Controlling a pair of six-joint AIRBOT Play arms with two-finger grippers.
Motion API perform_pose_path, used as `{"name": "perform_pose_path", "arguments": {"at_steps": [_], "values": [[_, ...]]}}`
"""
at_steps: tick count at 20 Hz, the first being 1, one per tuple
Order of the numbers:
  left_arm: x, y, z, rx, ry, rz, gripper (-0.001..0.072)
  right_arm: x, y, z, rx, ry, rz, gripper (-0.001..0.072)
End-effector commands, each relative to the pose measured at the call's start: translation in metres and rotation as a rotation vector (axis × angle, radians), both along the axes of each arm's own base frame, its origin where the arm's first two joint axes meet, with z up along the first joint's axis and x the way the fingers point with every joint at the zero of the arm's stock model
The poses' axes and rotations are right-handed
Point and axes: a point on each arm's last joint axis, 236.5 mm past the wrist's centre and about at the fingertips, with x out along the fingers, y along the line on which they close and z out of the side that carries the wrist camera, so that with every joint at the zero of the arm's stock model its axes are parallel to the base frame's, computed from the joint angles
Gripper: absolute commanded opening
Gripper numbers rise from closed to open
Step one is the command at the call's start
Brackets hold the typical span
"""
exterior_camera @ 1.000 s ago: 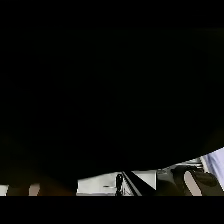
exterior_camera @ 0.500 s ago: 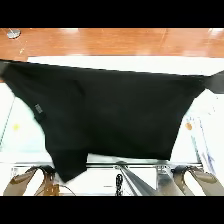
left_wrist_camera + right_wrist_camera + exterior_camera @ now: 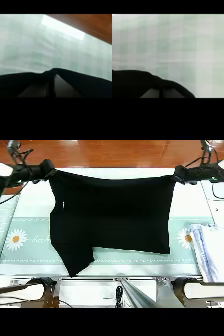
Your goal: Fold the shirts.
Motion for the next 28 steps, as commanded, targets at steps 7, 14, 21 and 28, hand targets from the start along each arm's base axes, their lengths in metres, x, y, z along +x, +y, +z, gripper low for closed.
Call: {"name": "perform_pose_path", "arguments": {"at_steps": [7, 14, 21, 28], "values": [[-0.019, -0.014, -0.046, -0.093, 0.226, -0.166, 0.0026, 0.003, 0.013, -0.022, 0.191, 0.138, 0.130, 0.0031], [-0.128, -0.019, -0.128, -0.048, 0.569, -0.431, 0.0026, -0.100, -0.007, -0.107, 0.059, 0.526, 0.256, 0.0031], [-0.141, 0.003, -0.136, -0.119, 0.657, -0.403, 0.0026, -0.123, -0.007, -0.131, 0.103, 0.605, 0.217, 0.0031], [-0.131, 0.006, -0.128, -0.112, 0.635, -0.408, 0.0026, -0.138, -0.012, -0.128, 0.115, 0.656, 0.234, 0.0031]]}}
